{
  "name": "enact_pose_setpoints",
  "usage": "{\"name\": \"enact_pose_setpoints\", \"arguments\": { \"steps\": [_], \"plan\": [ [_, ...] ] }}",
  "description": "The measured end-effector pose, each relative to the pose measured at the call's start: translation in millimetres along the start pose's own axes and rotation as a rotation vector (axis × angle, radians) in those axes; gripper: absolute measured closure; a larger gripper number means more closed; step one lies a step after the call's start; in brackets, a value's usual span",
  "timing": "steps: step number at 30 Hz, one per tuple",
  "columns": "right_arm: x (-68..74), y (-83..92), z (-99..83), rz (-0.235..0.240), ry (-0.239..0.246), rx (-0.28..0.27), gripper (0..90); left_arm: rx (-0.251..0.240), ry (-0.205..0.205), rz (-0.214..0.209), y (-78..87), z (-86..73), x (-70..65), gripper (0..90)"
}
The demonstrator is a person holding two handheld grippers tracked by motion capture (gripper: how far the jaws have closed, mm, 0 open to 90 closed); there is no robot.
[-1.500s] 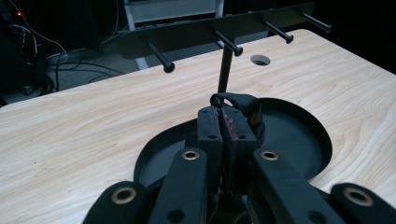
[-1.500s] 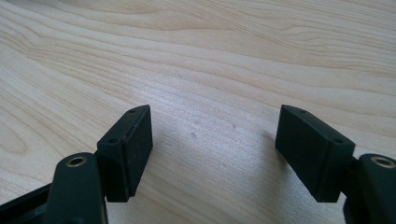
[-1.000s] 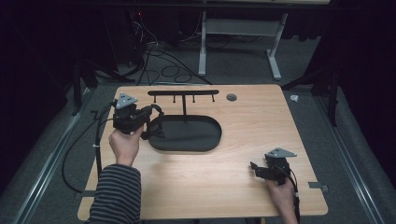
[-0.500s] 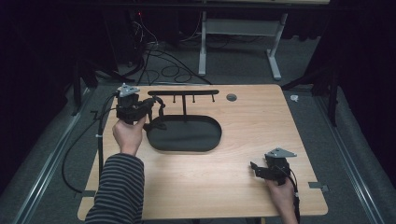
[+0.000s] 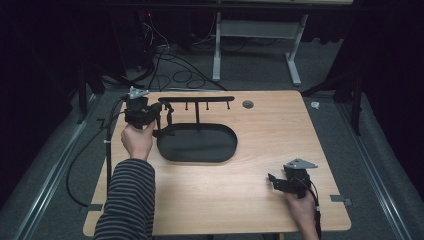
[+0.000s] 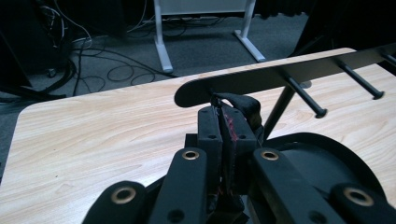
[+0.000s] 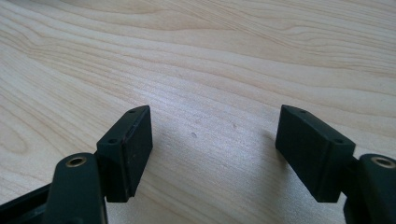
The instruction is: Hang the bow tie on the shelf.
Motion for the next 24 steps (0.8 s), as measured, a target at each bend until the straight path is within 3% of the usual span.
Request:
{"name": "enact_pose_setpoints", "arguments": {
  "steps": [12,24],
  "plan": [
    [0.0,0.0,0.0,0.000,0.000,0.000,28.6,0.025,0.009,0.033,-6.8,-1.9,5.6,86.7],
    [0.0,0.1,-0.1,0.000,0.000,0.001,28.6,0.050,0.005,0.033,-10.9,-3.1,6.4,86.3]
  ]
}}
Point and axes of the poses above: each handheld gripper's, and its own axes: y roughly backward along the jaws, z roughly out of its top, x roughly to its left, the point moved 1 cm from there along -y, roughly forward along the jaws, and after that the axes turned 15 degrees about -y, right-handed, at the moved point
